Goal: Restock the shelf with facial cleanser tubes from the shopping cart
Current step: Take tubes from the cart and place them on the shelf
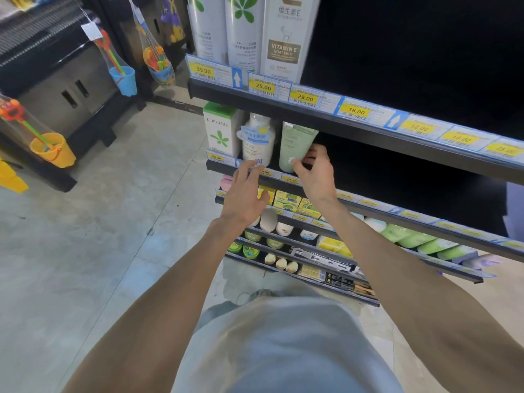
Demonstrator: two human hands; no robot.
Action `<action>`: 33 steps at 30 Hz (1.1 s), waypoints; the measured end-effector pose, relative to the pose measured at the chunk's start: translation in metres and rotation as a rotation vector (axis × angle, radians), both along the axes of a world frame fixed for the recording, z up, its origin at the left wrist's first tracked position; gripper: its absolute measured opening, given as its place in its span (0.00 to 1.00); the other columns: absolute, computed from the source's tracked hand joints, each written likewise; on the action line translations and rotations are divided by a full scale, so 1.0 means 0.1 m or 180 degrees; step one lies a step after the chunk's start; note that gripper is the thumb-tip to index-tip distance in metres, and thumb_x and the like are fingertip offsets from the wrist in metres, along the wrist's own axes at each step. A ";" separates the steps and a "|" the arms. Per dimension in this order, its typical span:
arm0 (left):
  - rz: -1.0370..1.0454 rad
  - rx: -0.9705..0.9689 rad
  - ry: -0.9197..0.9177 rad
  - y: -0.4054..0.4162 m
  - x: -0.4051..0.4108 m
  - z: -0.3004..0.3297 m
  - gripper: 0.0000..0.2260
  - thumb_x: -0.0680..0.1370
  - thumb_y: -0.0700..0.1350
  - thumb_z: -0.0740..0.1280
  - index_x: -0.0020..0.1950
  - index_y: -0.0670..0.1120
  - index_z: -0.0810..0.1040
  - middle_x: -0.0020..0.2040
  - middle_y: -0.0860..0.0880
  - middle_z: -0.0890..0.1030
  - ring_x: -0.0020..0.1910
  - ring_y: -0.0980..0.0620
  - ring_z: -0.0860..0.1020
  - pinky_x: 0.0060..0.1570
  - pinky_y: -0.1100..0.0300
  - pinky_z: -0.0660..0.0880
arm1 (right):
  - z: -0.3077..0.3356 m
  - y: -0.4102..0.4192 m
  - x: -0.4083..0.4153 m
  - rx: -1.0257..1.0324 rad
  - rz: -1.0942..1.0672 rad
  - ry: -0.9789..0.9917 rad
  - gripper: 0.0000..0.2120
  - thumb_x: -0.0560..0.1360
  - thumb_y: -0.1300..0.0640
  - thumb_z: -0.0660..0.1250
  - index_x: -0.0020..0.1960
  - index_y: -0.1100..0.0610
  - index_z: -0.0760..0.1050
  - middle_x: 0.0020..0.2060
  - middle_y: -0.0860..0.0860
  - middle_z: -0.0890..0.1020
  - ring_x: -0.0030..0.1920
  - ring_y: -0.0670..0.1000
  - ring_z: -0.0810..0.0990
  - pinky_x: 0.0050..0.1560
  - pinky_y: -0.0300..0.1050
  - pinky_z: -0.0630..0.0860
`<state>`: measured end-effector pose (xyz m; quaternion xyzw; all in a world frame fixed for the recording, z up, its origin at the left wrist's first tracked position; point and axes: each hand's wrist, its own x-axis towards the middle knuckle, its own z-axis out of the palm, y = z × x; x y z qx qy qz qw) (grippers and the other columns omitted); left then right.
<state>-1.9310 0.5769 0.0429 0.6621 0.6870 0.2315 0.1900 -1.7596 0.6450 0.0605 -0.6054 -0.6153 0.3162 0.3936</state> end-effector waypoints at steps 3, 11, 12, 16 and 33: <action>0.0002 0.0003 0.0034 0.00 0.01 0.00 0.28 0.79 0.44 0.69 0.78 0.47 0.65 0.78 0.49 0.60 0.77 0.48 0.59 0.65 0.47 0.74 | -0.02 -0.02 -0.05 -0.0009 -0.0038 0.0040 0.20 0.77 0.54 0.74 0.65 0.55 0.71 0.57 0.46 0.81 0.56 0.42 0.80 0.55 0.37 0.78; -0.0010 0.0010 0.0115 -0.01 0.01 -0.01 0.28 0.79 0.44 0.68 0.78 0.48 0.65 0.79 0.49 0.59 0.77 0.47 0.59 0.62 0.48 0.76 | -0.04 -0.08 0.05 0.0098 0.0045 -0.0053 0.14 0.80 0.60 0.69 0.65 0.57 0.74 0.59 0.46 0.80 0.56 0.40 0.78 0.56 0.33 0.76; -0.0006 0.0003 0.0113 -0.01 0.02 -0.01 0.28 0.79 0.44 0.68 0.78 0.48 0.65 0.79 0.50 0.59 0.77 0.47 0.58 0.62 0.48 0.76 | -0.05 -0.08 0.06 0.0101 0.0039 -0.0066 0.14 0.81 0.60 0.69 0.65 0.57 0.74 0.59 0.45 0.80 0.56 0.40 0.78 0.55 0.32 0.75; -0.0013 -0.0034 0.0081 -0.01 0.02 -0.01 0.28 0.79 0.44 0.69 0.78 0.48 0.65 0.79 0.50 0.58 0.78 0.48 0.58 0.62 0.47 0.76 | -0.05 -0.07 0.07 0.0160 -0.0017 -0.0098 0.12 0.81 0.61 0.68 0.64 0.57 0.74 0.60 0.48 0.81 0.56 0.41 0.78 0.55 0.33 0.76; -0.0431 -0.0261 0.0551 -0.14 -0.08 0.18 0.29 0.83 0.50 0.64 0.82 0.50 0.58 0.83 0.48 0.54 0.82 0.46 0.52 0.78 0.43 0.60 | 0.09 -0.27 0.23 -0.0131 0.0088 -0.0710 0.31 0.78 0.53 0.72 0.78 0.55 0.65 0.73 0.51 0.73 0.74 0.50 0.71 0.74 0.50 0.70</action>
